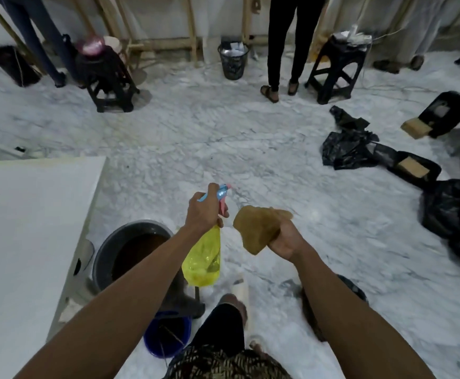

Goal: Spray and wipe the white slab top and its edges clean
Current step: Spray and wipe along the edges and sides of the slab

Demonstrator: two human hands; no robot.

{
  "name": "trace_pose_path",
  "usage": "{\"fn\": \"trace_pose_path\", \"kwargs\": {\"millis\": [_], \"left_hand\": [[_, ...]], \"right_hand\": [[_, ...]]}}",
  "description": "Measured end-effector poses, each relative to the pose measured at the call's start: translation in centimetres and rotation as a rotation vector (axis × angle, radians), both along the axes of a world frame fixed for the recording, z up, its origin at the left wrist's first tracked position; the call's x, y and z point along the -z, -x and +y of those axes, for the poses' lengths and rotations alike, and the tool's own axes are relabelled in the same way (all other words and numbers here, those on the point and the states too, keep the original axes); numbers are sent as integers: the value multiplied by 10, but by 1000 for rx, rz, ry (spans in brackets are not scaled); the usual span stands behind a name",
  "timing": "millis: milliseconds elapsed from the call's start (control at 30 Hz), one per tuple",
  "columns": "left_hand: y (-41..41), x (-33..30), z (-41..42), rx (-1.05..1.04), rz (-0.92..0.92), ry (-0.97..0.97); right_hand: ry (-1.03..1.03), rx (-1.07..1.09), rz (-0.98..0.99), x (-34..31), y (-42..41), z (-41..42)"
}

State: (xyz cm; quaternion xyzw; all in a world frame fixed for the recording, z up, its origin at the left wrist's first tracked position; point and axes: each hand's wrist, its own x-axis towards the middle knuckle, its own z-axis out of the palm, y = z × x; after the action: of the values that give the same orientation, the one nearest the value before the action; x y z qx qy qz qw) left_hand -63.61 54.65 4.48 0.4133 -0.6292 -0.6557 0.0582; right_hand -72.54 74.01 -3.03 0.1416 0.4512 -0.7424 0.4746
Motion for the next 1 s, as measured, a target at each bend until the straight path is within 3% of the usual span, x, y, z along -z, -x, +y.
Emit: {"fn": "trace_pose_path", "kwargs": {"millis": [300, 533, 667, 1000], "left_hand": [[139, 27, -122, -103, -21, 24], [207, 11, -221, -145, -42, 32], [232, 9, -295, -306, -40, 28], [287, 10, -514, -688, -75, 97]], "right_hand": [[-32, -75, -14, 21, 177, -159], [-37, -219, -25, 11, 260, -270], [-38, -317, 2, 7, 313, -367], [27, -796, 149, -10, 399, -682]]}}
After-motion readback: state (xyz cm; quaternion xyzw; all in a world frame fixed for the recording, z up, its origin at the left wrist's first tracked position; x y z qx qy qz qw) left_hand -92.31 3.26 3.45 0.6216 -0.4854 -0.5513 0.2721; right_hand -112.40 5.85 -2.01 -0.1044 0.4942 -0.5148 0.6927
